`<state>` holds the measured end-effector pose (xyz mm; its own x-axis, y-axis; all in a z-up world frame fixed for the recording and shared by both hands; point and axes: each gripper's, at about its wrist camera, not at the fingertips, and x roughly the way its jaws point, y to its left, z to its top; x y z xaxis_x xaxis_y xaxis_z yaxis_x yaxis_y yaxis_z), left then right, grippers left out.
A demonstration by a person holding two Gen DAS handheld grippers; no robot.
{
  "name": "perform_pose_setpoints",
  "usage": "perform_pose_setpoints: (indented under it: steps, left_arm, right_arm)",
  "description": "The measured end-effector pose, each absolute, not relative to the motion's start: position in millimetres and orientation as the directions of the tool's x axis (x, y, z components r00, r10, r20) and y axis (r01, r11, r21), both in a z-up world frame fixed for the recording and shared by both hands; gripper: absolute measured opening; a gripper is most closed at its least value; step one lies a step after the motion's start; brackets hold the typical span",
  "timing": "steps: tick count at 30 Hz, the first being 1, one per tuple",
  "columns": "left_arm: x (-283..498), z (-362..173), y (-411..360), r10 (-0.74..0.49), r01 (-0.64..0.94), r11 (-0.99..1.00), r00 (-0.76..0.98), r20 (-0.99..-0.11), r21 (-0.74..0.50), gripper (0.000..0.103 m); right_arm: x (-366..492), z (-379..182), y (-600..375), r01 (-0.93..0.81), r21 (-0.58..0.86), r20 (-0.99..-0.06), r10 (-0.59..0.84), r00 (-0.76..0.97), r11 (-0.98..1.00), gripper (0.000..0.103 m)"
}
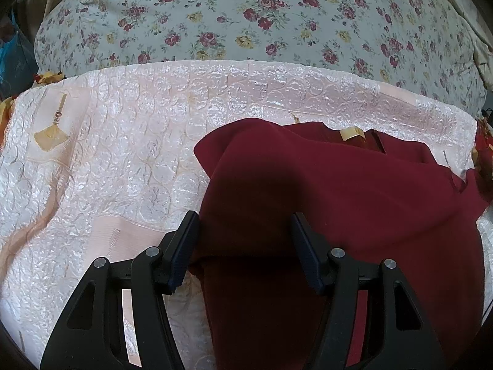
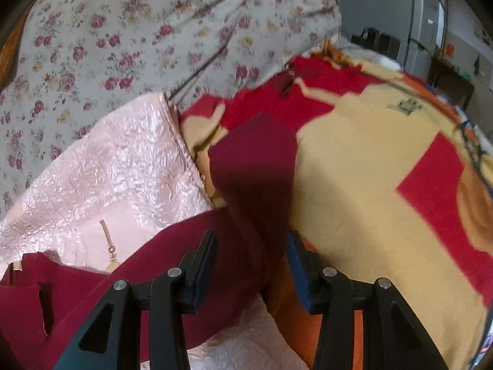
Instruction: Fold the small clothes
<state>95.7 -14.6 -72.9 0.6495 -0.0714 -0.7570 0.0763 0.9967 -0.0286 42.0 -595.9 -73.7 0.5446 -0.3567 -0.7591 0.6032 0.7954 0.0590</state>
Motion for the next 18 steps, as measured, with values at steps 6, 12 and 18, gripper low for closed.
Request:
perform_pose_setpoints:
  steps: [6,12,18]
  left_arm:
    - [95,-70,-13,-0.080,0.078,0.996,0.652,-0.754,-0.039,0.061]
    - [92,-61,-8,-0.102,0.073,0.995,0.670,-0.735,-0.072,0.061]
    - [89,-56,-6,-0.126,0.076,0.992,0.675,-0.727,-0.101,0.061]
  right_arm:
    - [35,-77,-606,0.597,0.130,-0.749,-0.316,0.582,0.792,0.010]
    - [24,-40,-579,0.415,0.332,-0.659,-0.107,0.745,0.847,0.009]
    - [39,-4,-477,0.089,0.420,-0.560,0.181,0.808,0.903,0.009]
